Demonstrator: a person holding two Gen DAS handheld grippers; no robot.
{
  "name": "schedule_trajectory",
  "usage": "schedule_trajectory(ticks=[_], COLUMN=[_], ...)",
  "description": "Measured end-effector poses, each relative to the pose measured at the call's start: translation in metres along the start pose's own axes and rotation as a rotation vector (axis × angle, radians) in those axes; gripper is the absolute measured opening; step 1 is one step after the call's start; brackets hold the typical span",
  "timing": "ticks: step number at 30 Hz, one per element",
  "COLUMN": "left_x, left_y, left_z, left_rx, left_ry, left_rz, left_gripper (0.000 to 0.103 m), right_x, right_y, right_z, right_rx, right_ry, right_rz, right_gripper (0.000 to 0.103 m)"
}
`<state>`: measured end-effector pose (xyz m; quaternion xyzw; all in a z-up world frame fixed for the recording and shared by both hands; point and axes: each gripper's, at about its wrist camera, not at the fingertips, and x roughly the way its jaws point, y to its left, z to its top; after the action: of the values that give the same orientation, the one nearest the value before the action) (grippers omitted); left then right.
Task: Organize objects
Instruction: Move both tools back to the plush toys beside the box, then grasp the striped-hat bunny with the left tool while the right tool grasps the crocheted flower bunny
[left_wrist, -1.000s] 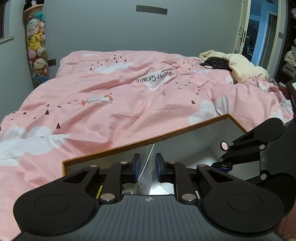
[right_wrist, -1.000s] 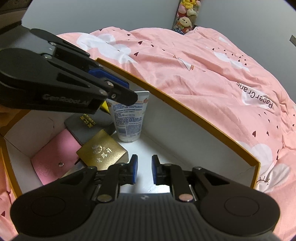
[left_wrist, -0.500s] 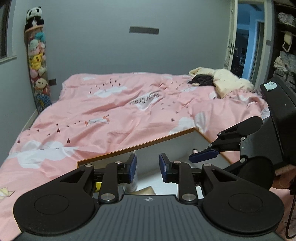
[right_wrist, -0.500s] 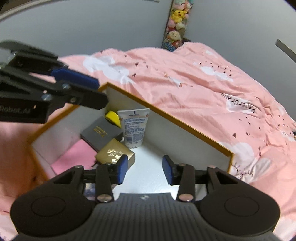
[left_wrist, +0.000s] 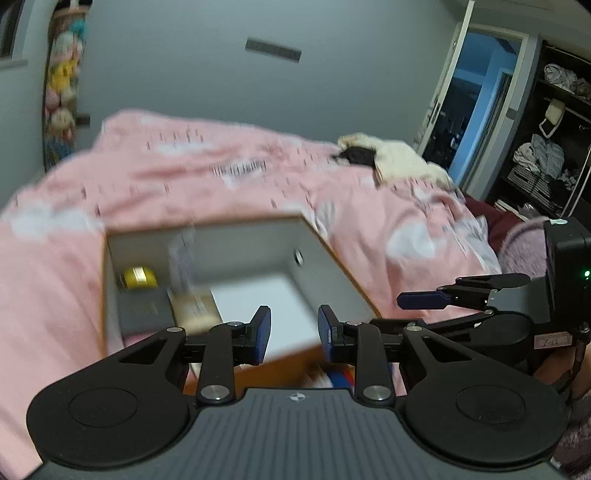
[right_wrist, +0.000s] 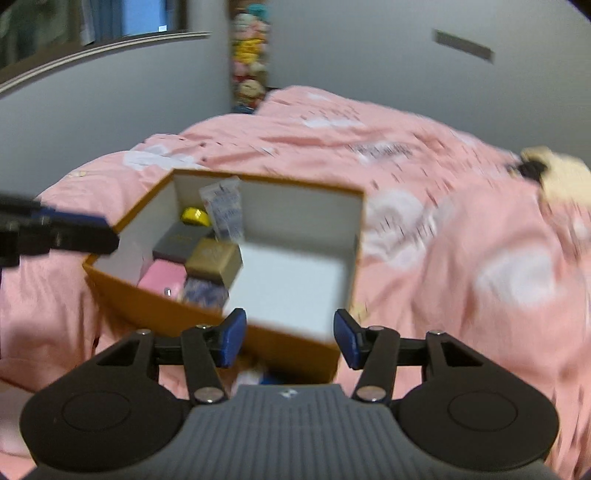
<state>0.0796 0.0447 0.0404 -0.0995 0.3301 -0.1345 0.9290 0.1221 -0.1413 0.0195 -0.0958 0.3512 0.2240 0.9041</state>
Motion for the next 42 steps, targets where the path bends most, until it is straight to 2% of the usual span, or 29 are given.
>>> schedule_trajectory(ticks=[4,9,19,25,30,34,36,38,39,40,41,42], left_x=[0.012,0.021,0.028,0.033,0.036,0.038,0.039,0.041,0.042,0.044,0.045,0.047], left_y=[-0.013,-0.03,-0.04,-0.039,-0.035,-0.032,-0.033,-0.036,-0.037,-0.039,-0.04,-0.041], left_z=[-0.031,-0.065,-0.081,-0.082,-0.08,-0.081,-0.082,-0.083,-0.084,-0.084,-0.085,-0.086], left_rx=[0.027,0.12,0.157,0.15,0.132,0.133,0.144,0.16,0.166,0.172,0.177,0.183], left_ry=[0.11,0.186,0.209,0.223,0.228,0.238,0.241,0.244,0.246,0.25,0.252,0.255], left_rz=[-0.009,0.017,0.028,0.028,0.034,0.04,0.032,0.023,0.019,0.014,0.01,0.006], left_gripper=[0.031,0.031,0.031,0.031,0.031,0.031,0.031,0.035,0.039,0.048,0.052,0.053], right_x=[-0.012,-0.015,-0.02,-0.025,-0.007,0.008,0.014,0.017,0.017,0.016,0.015,0.013], right_y=[-0.002,-0.005,-0.015,-0.021,-0.035,-0.037,-0.035,-0.033,-0.033,-0.032,-0.03,-0.026], right_z=[-0.036,-0.071,-0.11,-0.112,-0.12,-0.118,-0.118,-0.118,-0.118,-0.118,-0.116,-0.114], right_rx=[0.098,0.192,0.377,0.52,0.69,0.739,0.737,0.719,0.711,0.698,0.657,0.611], right_ry=[0.055,0.139,0.287,0.326,0.378,0.389,0.386,0.374,0.361,0.349,0.337,0.318], right_rz=[-0.027,-0.024,0.033,0.099,0.113,0.111,0.093,0.061,0.055,0.047,0.033,0.021], right_gripper=[0.055,0.055,0.056,0.075,0.079,0.081,0.079,0.068,0.066,0.059,0.053,0.053])
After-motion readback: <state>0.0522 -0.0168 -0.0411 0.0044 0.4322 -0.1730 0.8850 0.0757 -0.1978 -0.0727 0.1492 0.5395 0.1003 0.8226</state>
